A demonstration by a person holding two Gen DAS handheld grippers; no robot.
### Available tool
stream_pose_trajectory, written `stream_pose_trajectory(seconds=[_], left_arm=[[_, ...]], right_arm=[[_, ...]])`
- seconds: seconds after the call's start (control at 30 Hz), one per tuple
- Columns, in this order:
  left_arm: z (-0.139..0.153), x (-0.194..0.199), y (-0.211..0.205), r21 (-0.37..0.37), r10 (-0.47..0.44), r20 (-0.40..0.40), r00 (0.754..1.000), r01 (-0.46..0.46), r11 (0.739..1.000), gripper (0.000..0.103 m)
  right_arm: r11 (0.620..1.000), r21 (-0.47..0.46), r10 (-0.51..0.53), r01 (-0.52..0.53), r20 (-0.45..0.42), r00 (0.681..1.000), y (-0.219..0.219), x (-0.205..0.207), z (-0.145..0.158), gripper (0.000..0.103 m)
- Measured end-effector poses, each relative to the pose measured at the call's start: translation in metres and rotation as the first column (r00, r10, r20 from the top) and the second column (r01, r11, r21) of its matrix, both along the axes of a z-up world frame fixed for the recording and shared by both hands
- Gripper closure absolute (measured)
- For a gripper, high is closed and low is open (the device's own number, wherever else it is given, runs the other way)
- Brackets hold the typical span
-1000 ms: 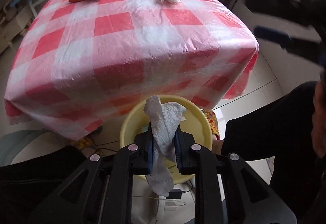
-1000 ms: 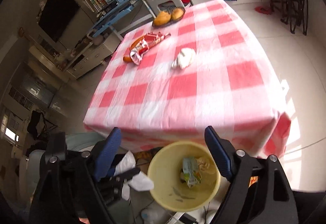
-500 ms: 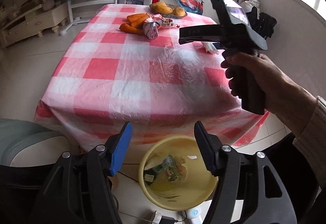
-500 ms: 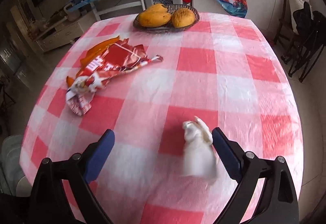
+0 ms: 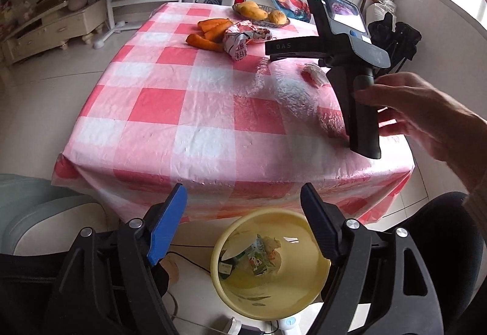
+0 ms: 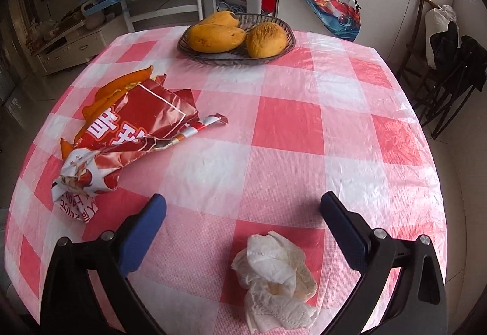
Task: Collect trash
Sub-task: 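Move the left tool back over the table toward the carrots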
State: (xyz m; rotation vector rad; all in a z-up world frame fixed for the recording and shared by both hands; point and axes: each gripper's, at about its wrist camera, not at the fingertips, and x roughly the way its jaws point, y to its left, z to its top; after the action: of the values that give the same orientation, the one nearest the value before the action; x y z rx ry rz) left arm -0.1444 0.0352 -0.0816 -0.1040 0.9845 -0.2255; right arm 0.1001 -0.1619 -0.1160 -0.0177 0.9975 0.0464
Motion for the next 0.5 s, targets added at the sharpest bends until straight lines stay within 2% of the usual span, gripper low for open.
stream_pose_trajectory(seconds=[0.1, 0.27, 0.5], left_arm=[[0.001, 0.001, 0.000, 0.020, 0.025, 0.021, 0.999, -0.025, 0.999, 0.029], [0.012, -0.001, 0.000, 0.071, 0.071, 0.113, 0.991, -0.079, 0.994, 0.029], [0.016, 0.005, 0.030, 0.028, 0.205, 0.124, 0.971, -0.210, 0.977, 0.026]], right_arm=[[1.000, 0.001, 0.000, 0.000, 0.000, 1.000, 0.000, 0.000, 0.000, 0.006], [1.000, 0.001, 0.000, 0.000, 0.000, 1.000, -0.001, 0.000, 0.000, 0.006], [1.000, 0.001, 0.000, 0.000, -0.001, 1.000, 0.000, 0.002, -0.001, 0.006]])
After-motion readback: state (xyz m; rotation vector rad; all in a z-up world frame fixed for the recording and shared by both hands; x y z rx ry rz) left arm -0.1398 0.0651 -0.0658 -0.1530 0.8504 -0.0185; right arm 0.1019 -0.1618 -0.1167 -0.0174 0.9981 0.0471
